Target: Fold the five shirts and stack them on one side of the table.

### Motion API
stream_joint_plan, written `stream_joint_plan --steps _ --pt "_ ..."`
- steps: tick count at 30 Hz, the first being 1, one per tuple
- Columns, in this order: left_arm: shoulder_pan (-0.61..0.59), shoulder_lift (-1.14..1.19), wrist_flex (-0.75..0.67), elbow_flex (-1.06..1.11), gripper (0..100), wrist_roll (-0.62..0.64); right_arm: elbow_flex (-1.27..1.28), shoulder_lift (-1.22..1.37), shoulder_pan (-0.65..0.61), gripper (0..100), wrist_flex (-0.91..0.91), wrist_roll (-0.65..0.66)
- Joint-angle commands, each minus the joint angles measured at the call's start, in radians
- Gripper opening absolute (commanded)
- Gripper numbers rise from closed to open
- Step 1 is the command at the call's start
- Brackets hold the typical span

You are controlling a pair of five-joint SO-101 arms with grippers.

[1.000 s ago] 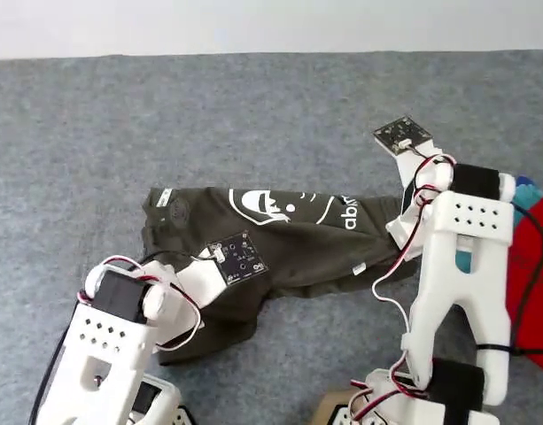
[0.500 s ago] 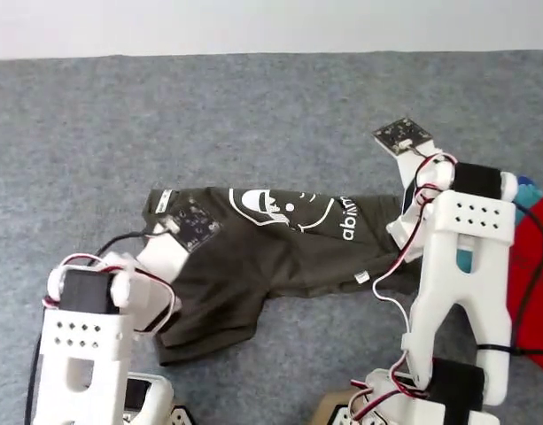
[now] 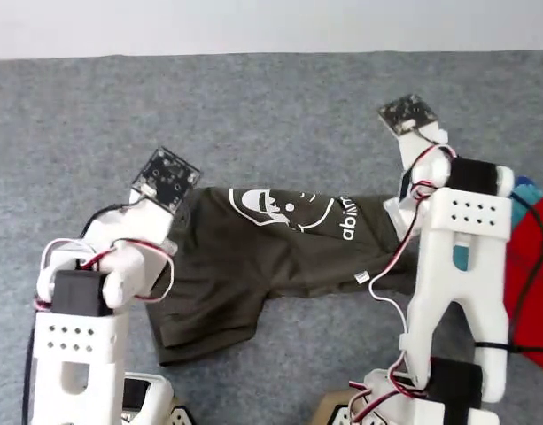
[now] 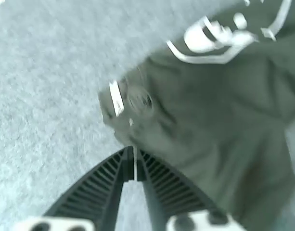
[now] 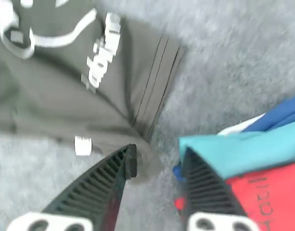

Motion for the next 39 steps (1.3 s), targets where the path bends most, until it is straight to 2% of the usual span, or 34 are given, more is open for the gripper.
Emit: stream_joint_plan --steps 1,7,11,15,20,25,27,39 --pt "0.006 -0.011 -0.195 0.084 1 0.057 -0.046 0.019 -0.033 0.3 -0.097 -0.101" --pt "0.006 -0.002 -0.43 0.272 1 0.058 -0.052 0.176 -0.067 1.0 -0.122 -0.196" --pt "-0.002 0.132 -0.488 0.246 1 0.06 -0.068 0.262 -0.09 1.0 -0.147 -0.226" --pt "0.005 0.362 -0.46 0.073 1 0.103 -0.132 0.323 -0.101 1.6 -0.148 -0.276" --pt "0.006 0.637 -0.342 -0.176 1 0.112 -0.187 0.374 -0.117 2.4 -0.14 -0.288" --pt "0.02 0.872 -0.238 -0.337 1 0.109 -0.187 0.421 -0.116 12.9 -0.157 -0.358" --pt "0.025 0.95 -0.23 -0.38 1 0.109 -0.187 0.444 -0.114 13.6 -0.176 -0.381" --pt "0.023 1.197 -0.227 -0.535 1 0.107 -0.281 0.536 -0.048 13.6 -0.303 -0.385"
